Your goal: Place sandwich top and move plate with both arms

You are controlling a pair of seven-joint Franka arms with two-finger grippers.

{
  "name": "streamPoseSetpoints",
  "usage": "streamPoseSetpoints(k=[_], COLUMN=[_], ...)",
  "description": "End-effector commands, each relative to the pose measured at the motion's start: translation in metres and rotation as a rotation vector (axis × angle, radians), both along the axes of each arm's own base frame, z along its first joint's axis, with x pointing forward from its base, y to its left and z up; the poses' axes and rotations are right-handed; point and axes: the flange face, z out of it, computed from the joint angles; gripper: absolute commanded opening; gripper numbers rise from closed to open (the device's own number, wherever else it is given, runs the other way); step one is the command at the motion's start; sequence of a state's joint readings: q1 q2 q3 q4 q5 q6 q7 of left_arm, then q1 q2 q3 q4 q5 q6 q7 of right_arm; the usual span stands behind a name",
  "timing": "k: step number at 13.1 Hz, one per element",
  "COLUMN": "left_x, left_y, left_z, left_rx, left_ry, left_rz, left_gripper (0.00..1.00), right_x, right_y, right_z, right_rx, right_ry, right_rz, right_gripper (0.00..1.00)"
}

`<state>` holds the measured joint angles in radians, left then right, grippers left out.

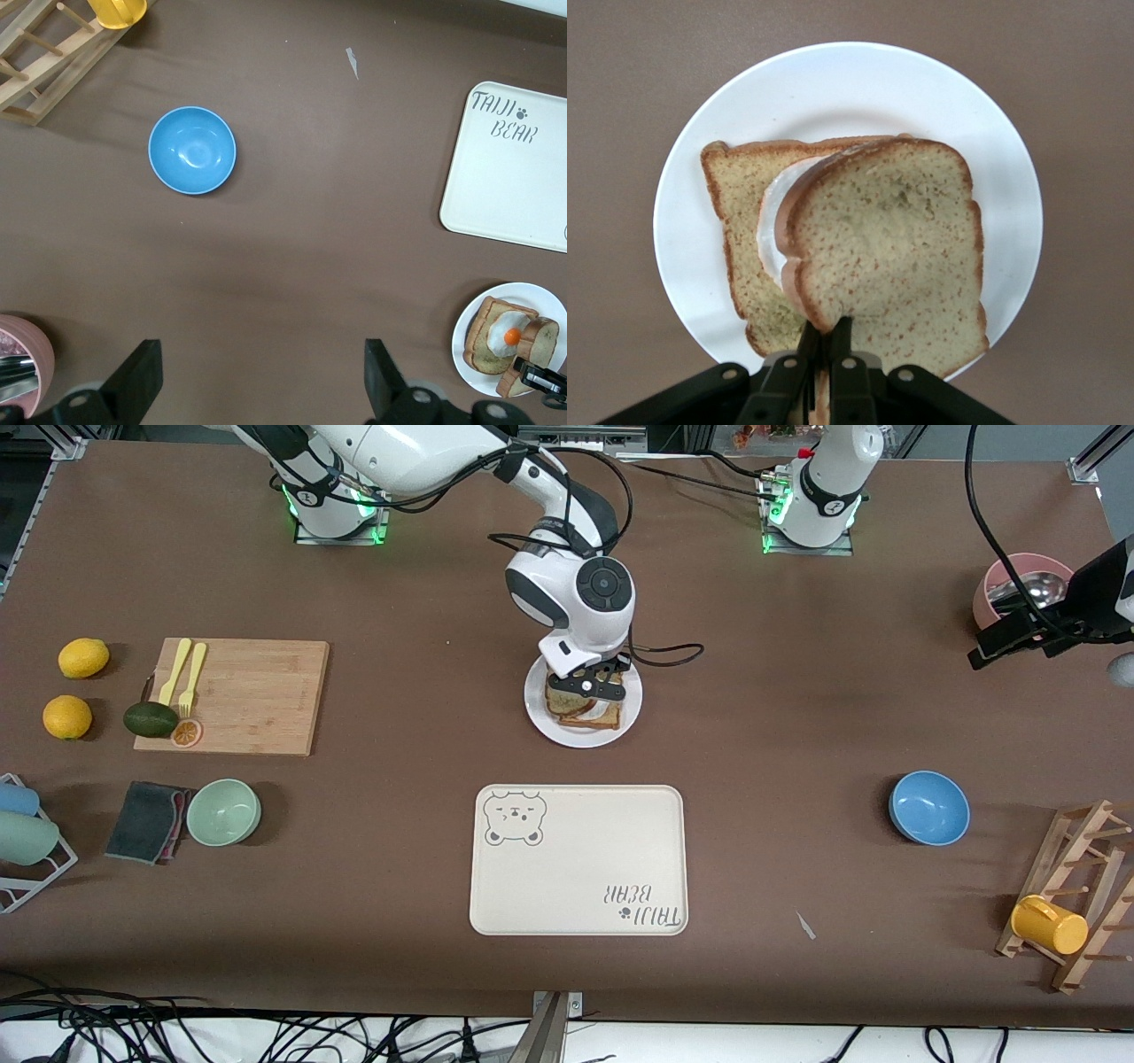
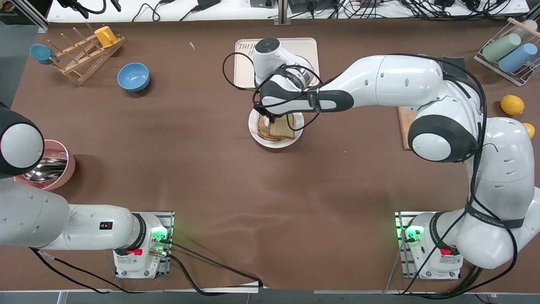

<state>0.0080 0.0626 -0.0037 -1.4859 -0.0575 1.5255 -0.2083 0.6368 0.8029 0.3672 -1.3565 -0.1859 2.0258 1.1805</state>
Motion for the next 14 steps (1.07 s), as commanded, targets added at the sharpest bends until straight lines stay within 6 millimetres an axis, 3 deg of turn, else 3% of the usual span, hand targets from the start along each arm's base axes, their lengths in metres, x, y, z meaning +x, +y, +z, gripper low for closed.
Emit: streamPoseSetpoints(k=[1,4,5,7,9,11,12,13,14], left_x=[0.000,0.000,0.000,0.000,0.000,0.000,0.000,0.000,0.000], left_y=[0.000,0.000,0.000,0.001,0.001,0.001,0.002,0.002,0.002], left_z=[0.007,0.007,0.007,0.007,0.007,0.008,0.008,0.008,0.008], left_rx=[0.016,0.016,0.016,0.014,0.014,0.013,0.013,0.013,0.011], left_ry=[-0.003,-0.005,-0.005,-0.005,-0.004,-0.006,-0.006,-0.006,-0.006], left_rz=[-0.006,-0.009,-0.009,-0.004,-0.001,-0.001,0.000,-0.001,0.000], left_gripper=[1.00,1.00,1.00,1.00,1.00,1.00,1.00,1.00,1.00], right_x=[0.002,0.002,0.003,0.008,0.008,0.013,0.018,0.033,0.041], right_y=[0.007,0.006,0.005,0.003,0.004,0.001,-0.004,-0.013,-0.020], right_z=[-0.001,-0.001,-0.001,0.003,0.008,0.014,0.019,0.039,0.055], right_rx=[0.001,-0.003,-0.005,0.003,0.004,0.007,-0.005,-0.001,-0.003], right_ry=[-0.016,-0.023,-0.023,-0.022,-0.024,-0.029,-0.024,-0.030,-0.033], right_rz=[0.011,0.044,0.043,0.032,0.025,0.025,0.024,0.005,0.011], right_gripper=[0.00,0.01,0.26,0.33,0.55,0.58,0.68,0.94,1.00])
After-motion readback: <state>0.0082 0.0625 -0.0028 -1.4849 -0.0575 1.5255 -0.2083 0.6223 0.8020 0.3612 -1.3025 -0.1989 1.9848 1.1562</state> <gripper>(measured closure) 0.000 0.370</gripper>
